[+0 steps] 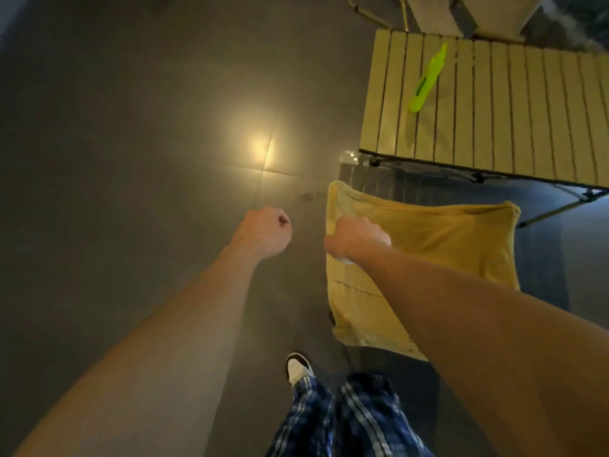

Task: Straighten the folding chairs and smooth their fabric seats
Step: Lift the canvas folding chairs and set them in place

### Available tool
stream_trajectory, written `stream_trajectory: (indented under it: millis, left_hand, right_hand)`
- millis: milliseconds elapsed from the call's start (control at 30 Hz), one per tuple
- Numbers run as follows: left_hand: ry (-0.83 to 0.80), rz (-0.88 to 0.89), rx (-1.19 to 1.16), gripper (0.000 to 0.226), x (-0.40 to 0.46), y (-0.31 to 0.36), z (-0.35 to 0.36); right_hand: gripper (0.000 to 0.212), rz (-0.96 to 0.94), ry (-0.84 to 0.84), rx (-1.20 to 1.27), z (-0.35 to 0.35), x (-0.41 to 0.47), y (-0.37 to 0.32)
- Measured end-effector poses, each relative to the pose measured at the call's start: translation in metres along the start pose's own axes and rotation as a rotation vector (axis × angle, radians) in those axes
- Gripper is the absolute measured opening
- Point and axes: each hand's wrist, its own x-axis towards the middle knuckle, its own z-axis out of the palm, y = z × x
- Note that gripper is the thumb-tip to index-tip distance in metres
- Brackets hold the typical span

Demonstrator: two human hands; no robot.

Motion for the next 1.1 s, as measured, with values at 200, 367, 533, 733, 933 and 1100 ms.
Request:
stream_trajectory:
  millis: [200,367,533,733,933,1100]
  left_hand:
    - [-0.027,0.058,-0.084,0.020,0.052,-0.010,-0.076]
    - [-0.017,0.083,-0.102,0.018,0.145,0.010,-0.155]
    - [0.016,0.085,-0.126,0.015,0.245,0.037,-0.238]
    - [-0.016,0.179,-0.129,0.019,0.379,0.119,-0.326]
    - [-0.125,0.335,0.058,0.019,0.521,0.204,-0.371]
    - [-0.087,0.413,0.175,0.023,0.659,0.271,-0.414]
  right_hand:
    - [0.037,-0.020,0.055,0.176,-0.053,0.040,-0.087]
    - [0.033,-0.003,0.109,0.365,-0.140,0.111,-0.145]
    - [0.022,-0.014,0.120,0.414,-0.223,0.191,-0.191]
    - [0.032,0.070,0.226,0.514,-0.339,0.292,-0.208]
    - [0.036,0.203,0.227,0.573,-0.427,0.403,-0.186]
    - [0.034,0.309,0.245,0.622,-0.514,0.508,-0.171]
